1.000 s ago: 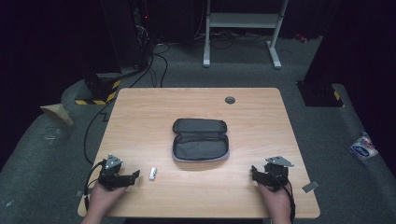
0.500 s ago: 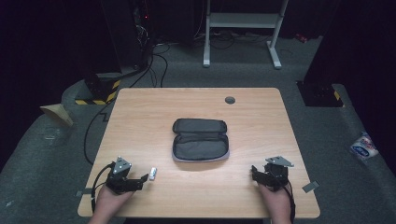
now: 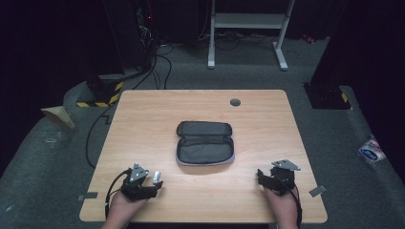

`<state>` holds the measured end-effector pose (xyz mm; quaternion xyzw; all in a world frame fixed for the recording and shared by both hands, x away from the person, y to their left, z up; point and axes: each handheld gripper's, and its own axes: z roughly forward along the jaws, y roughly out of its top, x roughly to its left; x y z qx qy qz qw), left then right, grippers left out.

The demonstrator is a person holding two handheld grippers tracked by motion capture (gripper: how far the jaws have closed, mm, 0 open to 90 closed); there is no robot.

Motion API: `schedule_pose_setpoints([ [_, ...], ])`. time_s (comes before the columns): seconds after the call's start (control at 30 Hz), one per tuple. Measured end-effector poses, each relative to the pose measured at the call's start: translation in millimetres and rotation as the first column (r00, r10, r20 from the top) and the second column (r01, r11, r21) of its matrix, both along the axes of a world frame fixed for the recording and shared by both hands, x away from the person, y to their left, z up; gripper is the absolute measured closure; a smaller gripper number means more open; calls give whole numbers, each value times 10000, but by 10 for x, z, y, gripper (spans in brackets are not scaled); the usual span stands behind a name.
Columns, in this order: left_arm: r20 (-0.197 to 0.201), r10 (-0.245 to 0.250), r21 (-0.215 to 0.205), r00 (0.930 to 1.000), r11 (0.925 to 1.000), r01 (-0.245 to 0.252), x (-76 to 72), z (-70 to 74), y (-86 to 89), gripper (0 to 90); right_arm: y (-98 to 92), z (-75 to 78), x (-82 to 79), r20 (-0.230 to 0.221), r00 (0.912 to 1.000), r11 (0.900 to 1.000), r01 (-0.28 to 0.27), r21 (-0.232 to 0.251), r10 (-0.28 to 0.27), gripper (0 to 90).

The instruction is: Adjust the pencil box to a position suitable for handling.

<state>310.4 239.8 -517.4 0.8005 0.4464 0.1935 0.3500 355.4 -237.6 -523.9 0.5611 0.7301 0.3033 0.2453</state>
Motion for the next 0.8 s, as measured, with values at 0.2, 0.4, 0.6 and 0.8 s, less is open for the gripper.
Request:
schedule_pose_setpoints([
  [0.2, 99, 124, 214, 9999, 9997, -126, -1, -19, -39, 355, 2, 0, -1, 5, 10000, 10000, 16, -9, -16, 205],
  [0.4, 61, 307, 39, 9995, 9995, -307, 10, -55, 26, 473, -1, 2, 6, -11, 9999, 9999, -100, 38, 100, 214],
  [0.6, 143, 134, 160, 9998, 9998, -136, 6, -46, 41, 608, 0, 2, 7, -15, 9999, 9999, -115, 50, 115, 216],
  [0.8, 118, 45, 56, 9999, 10000, -46, 18, -49, 95, 685, 1, 2, 7, -11, 9999, 9999, -113, 46, 113, 216],
])
